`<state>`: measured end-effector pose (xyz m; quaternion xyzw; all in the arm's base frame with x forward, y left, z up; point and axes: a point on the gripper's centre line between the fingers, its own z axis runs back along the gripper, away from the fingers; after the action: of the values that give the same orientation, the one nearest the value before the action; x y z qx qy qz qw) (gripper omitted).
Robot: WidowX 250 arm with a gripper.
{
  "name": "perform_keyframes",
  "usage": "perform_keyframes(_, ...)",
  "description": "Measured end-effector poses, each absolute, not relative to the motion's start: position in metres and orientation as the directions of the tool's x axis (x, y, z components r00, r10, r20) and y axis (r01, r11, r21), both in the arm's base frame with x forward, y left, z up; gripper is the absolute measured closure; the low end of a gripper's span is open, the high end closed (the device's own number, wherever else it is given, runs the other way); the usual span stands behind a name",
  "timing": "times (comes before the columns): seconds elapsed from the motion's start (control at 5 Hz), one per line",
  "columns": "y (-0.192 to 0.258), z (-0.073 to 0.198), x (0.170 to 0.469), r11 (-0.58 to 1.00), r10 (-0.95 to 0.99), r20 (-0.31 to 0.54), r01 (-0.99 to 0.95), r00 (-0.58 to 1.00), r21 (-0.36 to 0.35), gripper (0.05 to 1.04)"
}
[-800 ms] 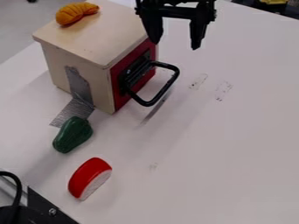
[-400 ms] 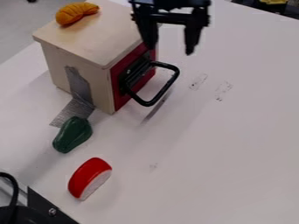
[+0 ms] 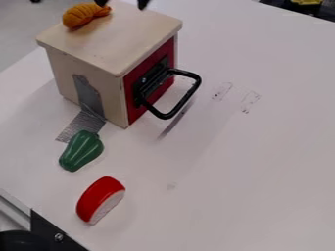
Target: Move the yellow object to the floor.
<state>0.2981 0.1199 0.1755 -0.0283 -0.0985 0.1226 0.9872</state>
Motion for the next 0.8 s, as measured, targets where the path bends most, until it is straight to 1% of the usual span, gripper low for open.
perform_keyframes(0.2,0.154,0.177,0.300,0.985,0.174,0.181,-0.169,0.968,-0.044,0.085)
perform_keyframes(0.4,0.176,0.167,0.304,0.993,0.114,0.145,-0.112,0.983,-0.020,0.085)
perform_keyframes(0.8,0.199,0.122,0.304,0.991,0.131,0.028,-0.131,0.991,-0.019,0.085)
